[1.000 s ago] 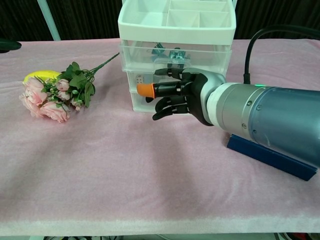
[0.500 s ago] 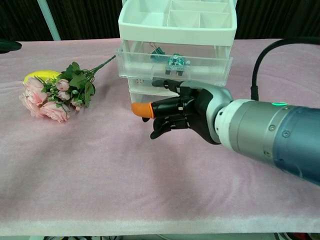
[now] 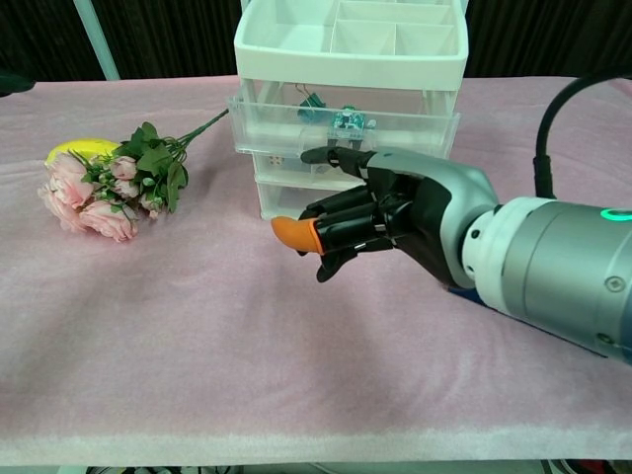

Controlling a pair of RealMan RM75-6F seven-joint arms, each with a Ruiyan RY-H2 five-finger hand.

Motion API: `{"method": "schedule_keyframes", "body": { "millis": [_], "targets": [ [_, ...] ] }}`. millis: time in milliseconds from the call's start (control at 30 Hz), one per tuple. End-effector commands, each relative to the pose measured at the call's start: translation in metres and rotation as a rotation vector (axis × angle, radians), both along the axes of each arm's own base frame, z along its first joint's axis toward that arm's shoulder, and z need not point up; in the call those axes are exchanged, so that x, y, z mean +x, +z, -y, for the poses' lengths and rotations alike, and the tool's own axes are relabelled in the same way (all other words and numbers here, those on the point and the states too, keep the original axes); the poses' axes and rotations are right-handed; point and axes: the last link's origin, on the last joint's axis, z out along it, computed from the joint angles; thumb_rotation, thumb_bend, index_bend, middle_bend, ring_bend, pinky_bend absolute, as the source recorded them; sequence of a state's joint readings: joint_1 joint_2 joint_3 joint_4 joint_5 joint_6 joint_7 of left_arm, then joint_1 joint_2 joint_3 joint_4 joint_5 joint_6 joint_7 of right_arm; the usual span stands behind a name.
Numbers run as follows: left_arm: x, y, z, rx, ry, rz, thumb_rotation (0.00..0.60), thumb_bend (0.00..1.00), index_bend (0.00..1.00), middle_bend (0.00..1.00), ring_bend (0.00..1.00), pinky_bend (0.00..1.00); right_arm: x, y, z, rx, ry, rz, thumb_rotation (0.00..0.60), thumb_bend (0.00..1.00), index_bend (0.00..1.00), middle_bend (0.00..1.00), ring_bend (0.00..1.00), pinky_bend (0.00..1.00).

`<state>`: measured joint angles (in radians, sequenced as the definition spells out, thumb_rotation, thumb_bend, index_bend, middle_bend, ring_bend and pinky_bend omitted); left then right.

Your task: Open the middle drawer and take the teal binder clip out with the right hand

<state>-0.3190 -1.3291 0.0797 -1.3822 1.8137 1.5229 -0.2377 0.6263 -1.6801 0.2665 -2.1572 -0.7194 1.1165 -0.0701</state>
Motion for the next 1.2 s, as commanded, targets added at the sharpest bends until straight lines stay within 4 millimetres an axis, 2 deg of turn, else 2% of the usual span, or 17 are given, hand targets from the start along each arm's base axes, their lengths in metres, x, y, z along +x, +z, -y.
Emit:
{"method": "schedule_keyframes", "body": {
  "millis": [33,300,567,767,933,1033,1100,1200],
  "targets": [
    [-0.001,0.001,0.001,0.004,0.0,-0.001,0.6,0.0,0.0,0.0,0.0,0.0,0.004,0.014,0.0,-0.098,0.104,-0.101,0.6,0.32,0.0,0.66,0.67,0.48],
    [-0.006,0.01,0.004,0.029,0.042,-0.012,0.6,0.0,0.0,0.0,0.0,0.0,0.007,0.033,0.02,-0.257,0.178,-0.302,0.6,0.33,0.0,0.66,0.67,0.49],
    [-0.009,0.021,-0.001,0.071,0.082,-0.014,0.6,0.0,0.0,0.0,0.0,0.0,-0.001,0.042,0.043,-0.406,0.235,-0.567,0.6,0.33,0.0,0.66,0.67,0.49],
    [-0.009,0.023,-0.004,0.075,0.084,-0.013,0.6,0.0,0.0,0.0,0.0,0.0,-0.007,0.043,0.048,-0.399,0.213,-0.673,0.6,0.33,0.01,0.66,0.67,0.49],
    [-0.009,0.022,-0.004,0.073,0.079,-0.018,0.6,0.0,0.0,0.0,0.0,0.0,-0.009,0.042,0.049,-0.396,0.203,-0.7,0.6,0.33,0.07,0.66,0.67,0.5],
    [-0.01,0.022,-0.004,0.07,0.079,-0.019,0.6,0.0,0.0,0.0,0.0,0.0,-0.011,0.04,0.05,-0.39,0.198,-0.72,0.6,0.34,0.13,0.73,0.74,0.56],
    [-0.01,0.022,-0.004,0.068,0.08,-0.018,0.6,0.0,0.0,0.0,0.0,0.0,-0.011,0.04,0.05,-0.397,0.202,-0.74,0.6,0.34,0.17,0.82,0.82,0.64],
    [-0.01,0.021,-0.005,0.066,0.081,-0.018,0.6,0.0,0.0,0.0,0.0,0.0,-0.011,0.04,0.049,-0.413,0.213,-0.767,0.6,0.35,0.18,0.89,0.88,0.69]
  ]
}}
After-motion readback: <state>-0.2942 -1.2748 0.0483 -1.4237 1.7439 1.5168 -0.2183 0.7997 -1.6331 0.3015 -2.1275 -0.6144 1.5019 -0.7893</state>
